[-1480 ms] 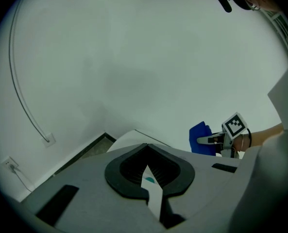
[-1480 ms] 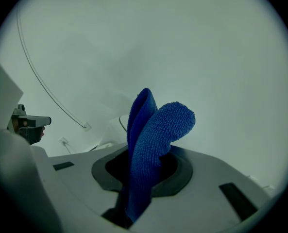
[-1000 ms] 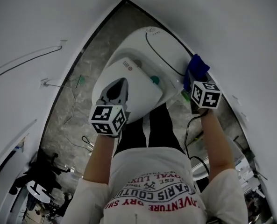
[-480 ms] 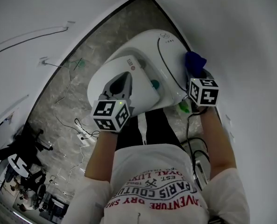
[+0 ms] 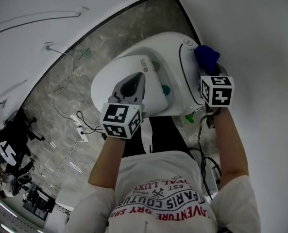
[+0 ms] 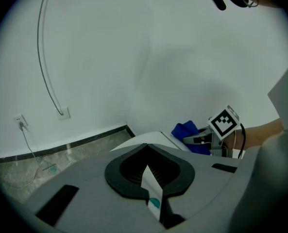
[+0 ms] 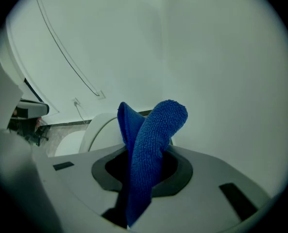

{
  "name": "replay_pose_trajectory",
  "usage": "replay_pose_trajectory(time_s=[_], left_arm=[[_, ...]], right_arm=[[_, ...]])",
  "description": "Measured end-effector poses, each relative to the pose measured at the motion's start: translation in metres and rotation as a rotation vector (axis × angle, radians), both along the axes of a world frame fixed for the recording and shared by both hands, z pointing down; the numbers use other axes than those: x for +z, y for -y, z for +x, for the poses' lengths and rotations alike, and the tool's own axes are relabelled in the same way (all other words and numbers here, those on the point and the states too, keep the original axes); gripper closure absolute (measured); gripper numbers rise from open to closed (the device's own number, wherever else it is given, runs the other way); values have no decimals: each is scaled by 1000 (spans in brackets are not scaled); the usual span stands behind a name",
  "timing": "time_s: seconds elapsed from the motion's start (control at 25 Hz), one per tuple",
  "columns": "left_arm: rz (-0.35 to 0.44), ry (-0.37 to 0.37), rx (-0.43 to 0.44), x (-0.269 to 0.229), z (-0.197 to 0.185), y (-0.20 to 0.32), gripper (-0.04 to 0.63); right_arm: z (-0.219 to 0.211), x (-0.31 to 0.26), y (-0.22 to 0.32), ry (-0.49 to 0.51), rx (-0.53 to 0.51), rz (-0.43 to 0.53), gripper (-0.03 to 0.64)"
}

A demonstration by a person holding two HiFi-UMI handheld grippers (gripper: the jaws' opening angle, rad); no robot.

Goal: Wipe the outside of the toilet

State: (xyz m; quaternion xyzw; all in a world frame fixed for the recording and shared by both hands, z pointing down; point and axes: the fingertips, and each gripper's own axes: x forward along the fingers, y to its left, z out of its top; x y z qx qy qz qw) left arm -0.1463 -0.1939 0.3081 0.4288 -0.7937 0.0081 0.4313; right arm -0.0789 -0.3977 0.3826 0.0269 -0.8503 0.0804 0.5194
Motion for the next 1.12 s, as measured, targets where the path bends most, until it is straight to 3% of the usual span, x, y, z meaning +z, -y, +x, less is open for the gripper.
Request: replay_pose_trajectory(time_s=[0.24,0.48,0.64,0.88,1.12], left_arm=[[-18,-34,-45,24,-7,-25,589],[-29,-63,-67,45,-14,-51,588],[-23,-64,-66,57,-26,-61,588],[11,-60,-83,76,-50,-68,588],[31,-78,-123,107,-55,-83,588]], right_arm=[[-43,9,-5,-14,-101,-50,545],[-84,15,-25,-41,-275,-26,545],[-108,23,-43,-97,-359,-37,545],[-129,41,-72,-210,-575,-15,545],[-144,62,-91,-311,-676,-86,545]])
